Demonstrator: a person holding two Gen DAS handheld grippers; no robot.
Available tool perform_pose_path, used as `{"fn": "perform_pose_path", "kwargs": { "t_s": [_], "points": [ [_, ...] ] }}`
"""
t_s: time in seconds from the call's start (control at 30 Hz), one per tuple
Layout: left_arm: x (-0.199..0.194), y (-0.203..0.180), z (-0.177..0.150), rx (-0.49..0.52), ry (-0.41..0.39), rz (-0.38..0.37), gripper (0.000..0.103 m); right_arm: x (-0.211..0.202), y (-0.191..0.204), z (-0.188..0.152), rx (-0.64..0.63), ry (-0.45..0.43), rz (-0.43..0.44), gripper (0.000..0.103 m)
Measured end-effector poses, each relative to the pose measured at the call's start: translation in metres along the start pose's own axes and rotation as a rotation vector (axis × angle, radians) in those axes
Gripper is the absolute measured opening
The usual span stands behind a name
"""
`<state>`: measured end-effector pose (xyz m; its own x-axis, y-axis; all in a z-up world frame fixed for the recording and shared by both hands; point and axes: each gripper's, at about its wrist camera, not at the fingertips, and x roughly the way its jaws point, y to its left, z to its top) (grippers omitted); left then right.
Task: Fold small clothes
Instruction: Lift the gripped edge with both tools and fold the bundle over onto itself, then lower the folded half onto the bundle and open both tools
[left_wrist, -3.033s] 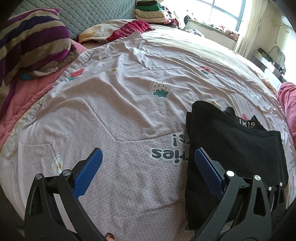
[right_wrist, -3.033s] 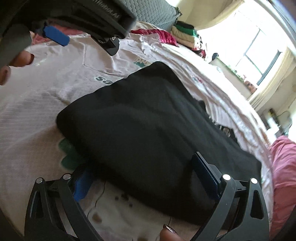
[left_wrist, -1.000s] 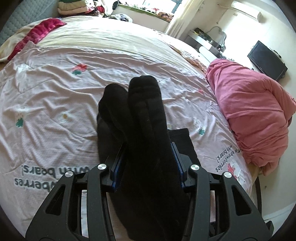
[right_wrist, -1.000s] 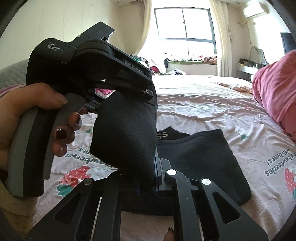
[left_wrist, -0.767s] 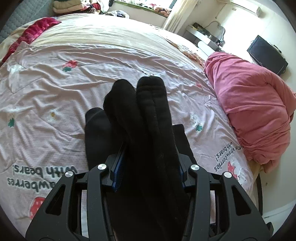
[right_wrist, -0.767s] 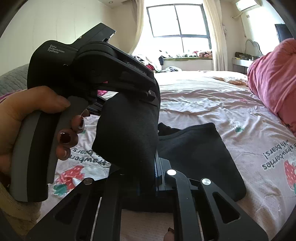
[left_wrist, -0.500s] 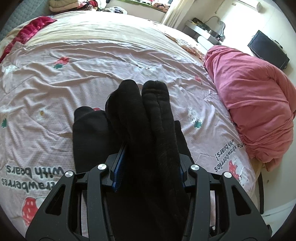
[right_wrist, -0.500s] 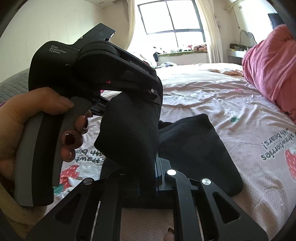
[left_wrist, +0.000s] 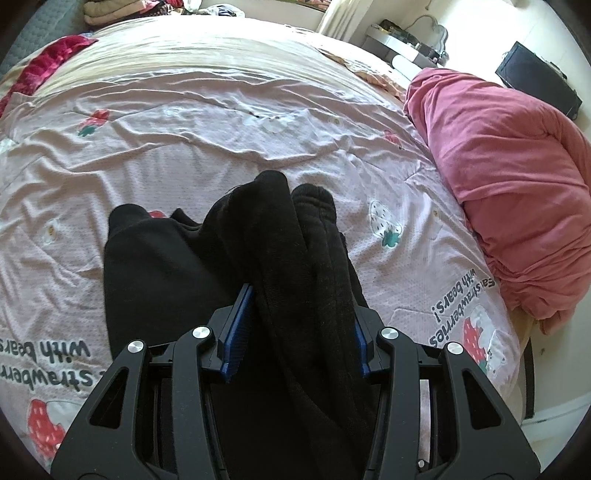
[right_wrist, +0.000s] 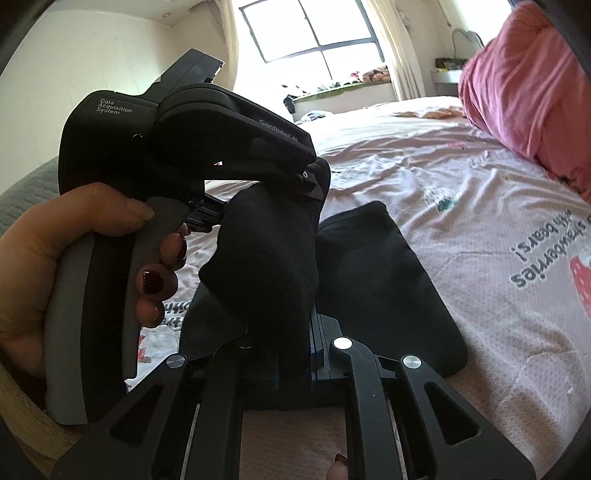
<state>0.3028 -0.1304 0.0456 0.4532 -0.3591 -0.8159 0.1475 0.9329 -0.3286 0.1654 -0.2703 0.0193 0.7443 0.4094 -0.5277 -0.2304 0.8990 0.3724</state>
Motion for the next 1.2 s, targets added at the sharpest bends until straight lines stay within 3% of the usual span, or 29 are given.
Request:
{"fn": "perform_pose_path", "kwargs": {
  "t_s": [0.6,0.83,1.03,1.13,1.2],
  "points": [
    [0.018,-0.036,0.0,0.014,0.009,-0.057,0.037,-0.02,-0.038,-0.006,0.132,-0.031,-0.031,0.008],
    [0.042,-0.033,-0.006,0.008,0.066,-0.015,0.037,-0.011,-0.057,-0.019,0.228,0.044,-0.009,0.009],
    [0.045,-0.025,-0.011,-0.001,0.067,-0.02,0.037,-0.008,-0.069,-0.027,0.305,0.082,0.012,0.016],
    [0.044,-0.026,-0.012,0.008,0.064,-0.012,0.037,-0.011,-0.075,-0.026,0.331,0.092,0.039,0.024],
    [0.043,-0.025,-0.013,0.014,0.061,-0.005,0.038,-0.015,-0.077,-0.023,0.322,0.092,0.048,0.036]
  ]
}}
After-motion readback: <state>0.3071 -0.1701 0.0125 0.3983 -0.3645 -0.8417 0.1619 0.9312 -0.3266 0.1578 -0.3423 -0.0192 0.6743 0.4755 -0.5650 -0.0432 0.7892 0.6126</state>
